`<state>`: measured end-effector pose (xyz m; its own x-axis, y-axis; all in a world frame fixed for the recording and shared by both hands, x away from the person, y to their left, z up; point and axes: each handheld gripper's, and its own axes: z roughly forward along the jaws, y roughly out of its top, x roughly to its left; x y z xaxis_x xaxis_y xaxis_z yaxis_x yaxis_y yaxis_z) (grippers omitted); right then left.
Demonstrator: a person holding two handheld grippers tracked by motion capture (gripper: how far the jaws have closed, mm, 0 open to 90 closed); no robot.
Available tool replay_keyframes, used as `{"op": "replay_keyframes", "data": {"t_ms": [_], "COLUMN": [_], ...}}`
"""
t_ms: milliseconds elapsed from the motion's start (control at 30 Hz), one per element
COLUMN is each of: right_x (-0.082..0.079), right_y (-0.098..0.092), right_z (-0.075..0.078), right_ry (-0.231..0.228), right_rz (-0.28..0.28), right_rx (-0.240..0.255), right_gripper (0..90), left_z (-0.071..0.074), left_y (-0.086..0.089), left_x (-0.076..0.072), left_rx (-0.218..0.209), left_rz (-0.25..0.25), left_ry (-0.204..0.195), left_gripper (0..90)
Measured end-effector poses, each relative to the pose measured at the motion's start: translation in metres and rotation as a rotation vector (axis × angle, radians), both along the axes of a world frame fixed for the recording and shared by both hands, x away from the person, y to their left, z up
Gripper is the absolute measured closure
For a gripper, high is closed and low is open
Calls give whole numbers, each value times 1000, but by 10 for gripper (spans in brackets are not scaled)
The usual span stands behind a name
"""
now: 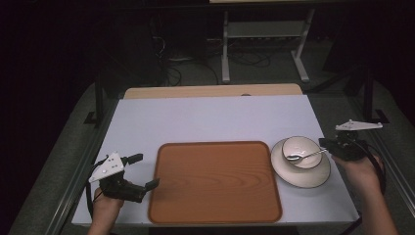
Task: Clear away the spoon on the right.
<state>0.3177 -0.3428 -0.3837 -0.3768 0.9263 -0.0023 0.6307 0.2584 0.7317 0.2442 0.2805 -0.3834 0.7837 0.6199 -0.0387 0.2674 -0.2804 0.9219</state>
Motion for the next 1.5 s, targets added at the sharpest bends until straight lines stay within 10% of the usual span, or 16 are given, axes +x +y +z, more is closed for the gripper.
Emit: {"op": "replay_keyframes", "data": {"t_ms": [267,833,1233,1500], "right_x": [-14,-58,-51,-42], "right_y": [15,8,-3,-14], "right_z": [22,14,-5,-10], "right_ry": [-103,-75,5,-21], "right_rz": [-2,-43,-88,-102], "right_rx": [59,73,69,155], "right_gripper": [580,552,556,538], "left_z": [0,0,0,0], "left_y": [1,-1,-1,-1], "left_x": [0,1,1,1], "left_rx": [-5,-1,-4,2], "left_rz": [3,-5,-6,-5], "left_ry": [1,-2,0,-1], "left_gripper": [0,0,0,0]}}
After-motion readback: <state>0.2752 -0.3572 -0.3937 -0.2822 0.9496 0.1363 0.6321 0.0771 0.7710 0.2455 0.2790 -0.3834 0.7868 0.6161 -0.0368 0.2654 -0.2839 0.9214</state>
